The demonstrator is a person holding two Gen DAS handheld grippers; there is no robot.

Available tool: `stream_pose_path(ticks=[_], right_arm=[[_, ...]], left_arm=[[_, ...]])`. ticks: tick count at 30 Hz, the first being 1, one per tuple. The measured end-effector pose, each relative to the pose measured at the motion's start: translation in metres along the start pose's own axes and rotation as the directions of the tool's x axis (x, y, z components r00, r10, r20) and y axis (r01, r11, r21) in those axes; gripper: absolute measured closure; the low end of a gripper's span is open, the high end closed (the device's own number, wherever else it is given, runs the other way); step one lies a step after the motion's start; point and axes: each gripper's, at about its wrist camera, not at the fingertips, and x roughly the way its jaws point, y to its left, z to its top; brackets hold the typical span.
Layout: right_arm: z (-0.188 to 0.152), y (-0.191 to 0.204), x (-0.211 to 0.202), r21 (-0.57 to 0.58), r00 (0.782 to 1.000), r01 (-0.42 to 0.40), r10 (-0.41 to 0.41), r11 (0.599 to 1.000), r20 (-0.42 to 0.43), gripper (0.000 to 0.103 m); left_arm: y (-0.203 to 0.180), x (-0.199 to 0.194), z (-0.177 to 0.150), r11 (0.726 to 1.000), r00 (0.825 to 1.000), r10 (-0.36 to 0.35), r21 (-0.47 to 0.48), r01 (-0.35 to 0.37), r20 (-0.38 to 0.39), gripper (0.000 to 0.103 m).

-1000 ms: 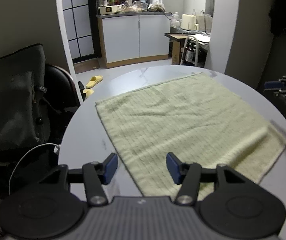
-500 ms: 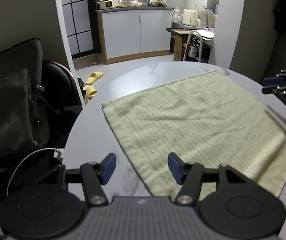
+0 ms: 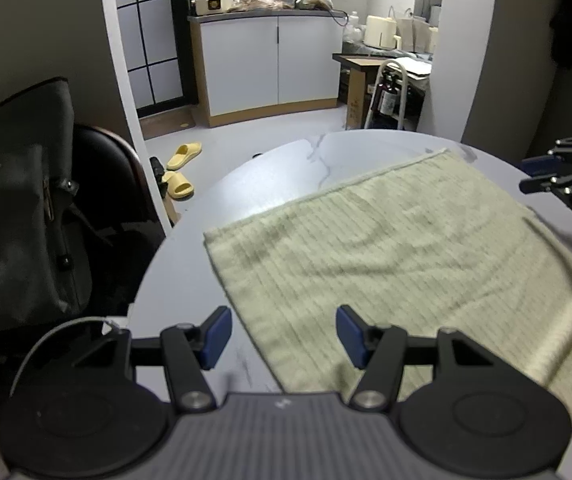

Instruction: Fold towel

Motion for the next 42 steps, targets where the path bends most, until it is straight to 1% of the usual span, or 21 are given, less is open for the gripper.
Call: stream_pose_path(ticks=[2,6,9,11,14,16,19,26,30,33,34,38,41,42], right_arm=[[0.007,-0.006,0.007,0.027,1.000,-0.027,0.027,0.999,0.009,0.063],[0.015,-0.012,0.018,0.033,1.000,-0.018,0.017,0.999,0.017,0.063],[0.021,-0.017,0.030,0.037,1.000,-0.022,0.022,0.999,0.014,0.063],[0.024,-0.019,0.037,0.036,1.000,-0.018,0.018,0.999,0.015,0.063],[0.027,-0.021,0.042,0.038,1.000,-0.024,0.023,0.999,0.017,0.063],[0.031,-0.024,0.047,0.036,0.999,-0.026,0.025,0.999,0.019,0.063],[0.037,-0.026,0.054,0.037,0.999,-0.032,0.031,0.999,0.023,0.063],[0.043,-0.027,0.069,0.024,0.998,-0.054,0.053,0.998,0.025,0.063],[0.042,-0.032,0.078,0.048,0.997,-0.080,0.079,0.996,0.022,0.063],[0.042,-0.032,0.083,0.057,0.996,-0.084,0.084,0.995,0.010,0.063],[0.042,-0.031,0.086,0.053,0.996,-0.083,0.084,0.995,-0.002,0.063],[0.039,-0.032,0.089,0.061,0.996,-0.084,0.085,0.995,-0.009,0.063],[0.040,-0.031,0.090,0.058,0.997,-0.072,0.072,0.996,-0.006,0.063],[0.041,-0.031,0.090,0.053,0.998,-0.065,0.065,0.996,-0.006,0.063]], left_arm=[[0.003,0.007,0.011,1.000,1.000,0.013,0.012,-0.013,0.003,0.042],[0.011,0.020,0.024,1.000,1.000,0.031,0.002,-0.031,0.006,0.044],[0.021,0.030,0.030,0.999,0.999,0.044,-0.026,-0.044,0.002,0.044],[0.027,0.035,0.032,0.998,0.999,0.043,-0.043,-0.043,-0.005,0.048],[0.035,0.042,0.035,0.997,0.999,0.041,-0.063,-0.042,-0.013,0.050],[0.038,0.045,0.038,0.997,0.999,0.040,-0.069,-0.041,-0.014,0.053],[0.044,0.052,0.043,0.996,0.999,0.038,-0.083,-0.039,-0.016,0.053],[0.046,0.065,0.046,0.994,0.999,0.033,-0.099,-0.037,-0.040,0.053],[0.043,0.068,0.043,0.995,0.999,0.037,-0.088,-0.040,-0.032,0.053],[0.044,0.068,0.042,0.995,0.999,0.035,-0.088,-0.037,-0.025,0.053],[0.044,0.068,0.041,0.996,0.999,0.035,-0.086,-0.037,-0.022,0.054],[0.040,0.066,0.041,0.997,1.000,0.016,-0.076,-0.017,-0.010,0.074],[0.039,0.066,0.040,0.997,1.000,0.012,-0.080,-0.012,-0.002,0.079],[0.039,0.066,0.041,0.997,1.000,0.011,-0.082,-0.011,-0.001,0.080]])
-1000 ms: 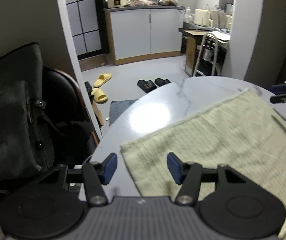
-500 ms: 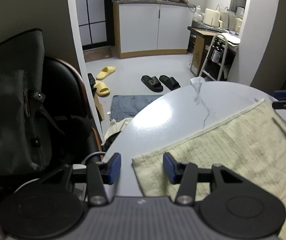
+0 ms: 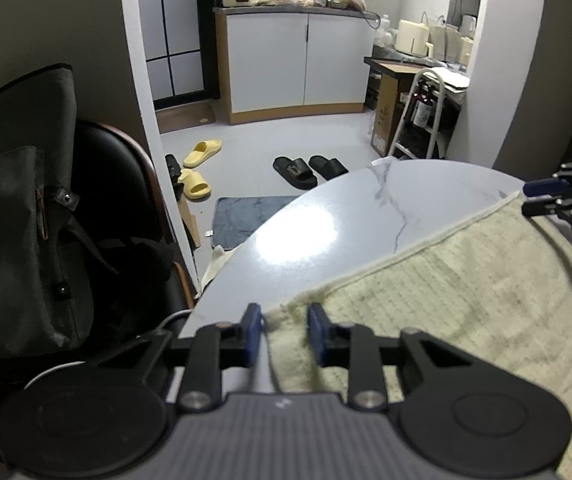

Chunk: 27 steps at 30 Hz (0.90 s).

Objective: Fold towel
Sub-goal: 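Grasp the towel hem with the left gripper while the right gripper grasps it too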

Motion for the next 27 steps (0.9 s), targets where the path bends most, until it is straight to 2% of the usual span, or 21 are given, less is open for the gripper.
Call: stream_pose_path(ticks=[8,17,27], right_arm=[[0.002,-0.009,0.005,0.043,1.000,0.009,-0.009,0.999,0.001,0.063],[0.003,-0.014,0.006,0.053,1.000,0.011,-0.011,0.999,-0.006,0.063],[-0.001,-0.013,0.002,0.050,0.999,-0.044,0.044,0.998,-0.006,0.063]], left_arm=[[0.002,0.001,0.001,1.000,1.000,-0.020,0.006,0.020,0.003,0.085],[0.003,0.004,0.004,1.000,1.000,-0.023,0.009,0.023,0.000,0.086],[-0.004,0.004,0.007,0.999,1.000,-0.017,0.030,0.017,0.000,0.088]])
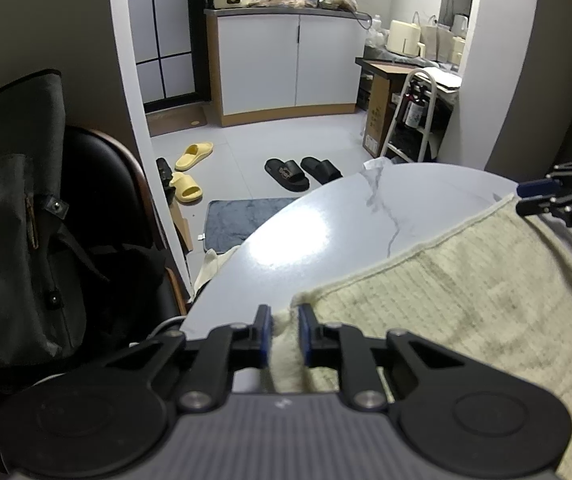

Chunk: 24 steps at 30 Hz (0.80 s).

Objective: Fold towel
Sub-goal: 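Grasp the towel hem with the left gripper while the right gripper grasps it too, then lift the held hem with both grippers and fold it over toward the opposite edge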

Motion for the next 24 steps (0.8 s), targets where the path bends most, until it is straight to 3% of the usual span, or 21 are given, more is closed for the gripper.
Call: stream_pose_path(ticks=[5,7,9,15,24], right_arm=[[0.003,0.003,0.003,-0.013,1.000,-0.022,0.022,1.000,-0.011,0.068],[0.003,0.006,0.002,-0.025,0.999,-0.035,0.035,0.999,-0.017,0.087],[0.004,0.011,0.001,-0.038,0.999,-0.040,0.039,0.998,-0.023,0.098],[0.008,0.028,-0.014,-0.100,1.000,-0.002,0.003,0.995,0.012,0.099],[0.029,0.044,-0.076,-0.132,0.992,0.032,-0.016,0.991,0.123,0.099]], left_arm=[[-0.003,-0.002,0.003,1.000,1.000,-0.002,0.003,0.002,0.004,0.088],[-0.004,-0.005,0.004,1.000,1.000,-0.003,-0.001,0.003,0.010,0.088],[-0.005,-0.009,0.005,1.000,1.000,-0.004,-0.006,0.004,0.020,0.088],[-0.012,-0.031,0.007,1.000,0.998,0.002,-0.001,-0.002,0.060,0.088],[-0.023,-0.085,0.013,0.999,0.990,0.027,0.018,-0.030,0.138,0.088]])
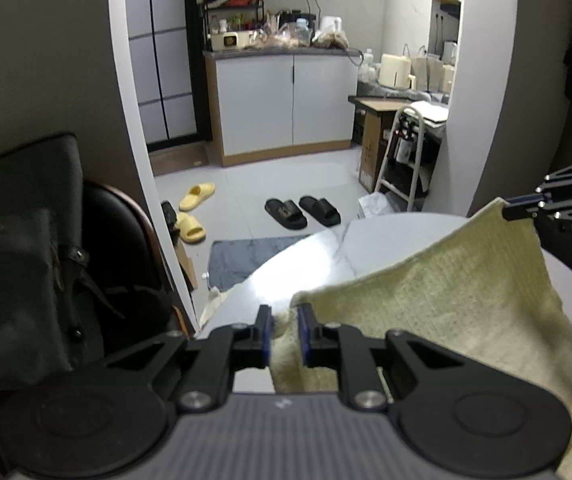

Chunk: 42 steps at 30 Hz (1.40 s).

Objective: Fold towel
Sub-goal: 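Lift the held hem with both grippers and fold it over toward the opposite edge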

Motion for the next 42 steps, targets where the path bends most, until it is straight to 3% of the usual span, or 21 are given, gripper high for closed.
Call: stream_pose_path(ticks=[9,20,30,42], right_arm=[[0.025,0.016,-0.076,-0.024,0.992,0.043,-0.040,0.999,0.118,0.099],[0.001,0.048,-0.133,-0.051,0.991,0.045,-0.038,0.998,0.130,0.099],[-0.039,0.072,-0.160,-0.036,0.996,0.030,-0.027,0.999,0.089,0.099],[-0.083,0.081,-0.153,0.003,0.999,0.004,-0.004,1.000,0.045,0.099]], left_arm=[[-0.018,-0.069,0.010,0.999,0.995,0.025,0.023,-0.027,0.093,0.088],[-0.044,-0.119,-0.033,1.000,0.996,0.014,0.022,-0.016,0.084,0.088],[-0.063,-0.126,-0.070,1.000,0.999,-0.015,0.020,0.014,0.042,0.088],[-0.066,-0.117,-0.102,1.000,1.000,0.006,0.009,-0.007,0.025,0.088]])
